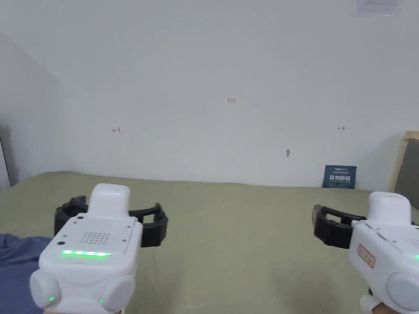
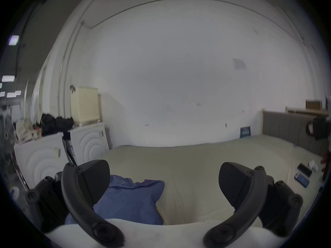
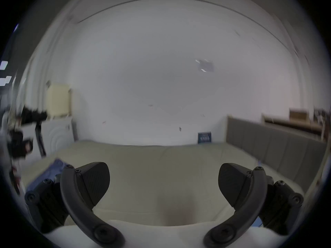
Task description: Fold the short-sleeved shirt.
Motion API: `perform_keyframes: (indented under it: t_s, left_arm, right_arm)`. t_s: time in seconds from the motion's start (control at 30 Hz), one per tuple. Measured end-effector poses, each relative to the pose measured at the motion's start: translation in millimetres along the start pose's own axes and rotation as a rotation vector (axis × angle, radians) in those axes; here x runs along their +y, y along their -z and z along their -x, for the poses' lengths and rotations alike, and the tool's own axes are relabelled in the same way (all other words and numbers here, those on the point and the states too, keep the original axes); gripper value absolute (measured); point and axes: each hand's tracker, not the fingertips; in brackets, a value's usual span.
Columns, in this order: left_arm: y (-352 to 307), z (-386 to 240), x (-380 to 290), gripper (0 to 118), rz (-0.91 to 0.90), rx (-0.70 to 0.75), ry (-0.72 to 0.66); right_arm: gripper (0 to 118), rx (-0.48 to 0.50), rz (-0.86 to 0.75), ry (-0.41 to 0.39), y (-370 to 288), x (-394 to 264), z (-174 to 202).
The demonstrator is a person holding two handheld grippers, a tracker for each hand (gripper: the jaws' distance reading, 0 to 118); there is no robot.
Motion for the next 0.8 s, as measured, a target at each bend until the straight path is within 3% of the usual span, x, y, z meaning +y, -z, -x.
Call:
perform_keyframes:
  t_s: [0.03, 0.17, 0.5, 0.8]
  left_arm:
    - [0, 0, 2, 118, 0.01, -0.007, -0.051]
    - [3, 11, -2, 118, 0.05, -0.025, -0.222]
    - [4, 9, -5, 118, 0.053, -0.026, -0.186]
    - [2, 0, -8, 118, 0.038, -0.005, -0.112]
  right_arm:
    - [117, -0.011, -0.004, 0.03, 1, -4, -4]
    - [117, -0.029, 0.011, -0.046, 1, -13, -1]
    - [117, -0.009, -0.006, -0.153, -3, -9, 16]
    - [118, -0.015, -0.018, -0.132, -9, -7, 10]
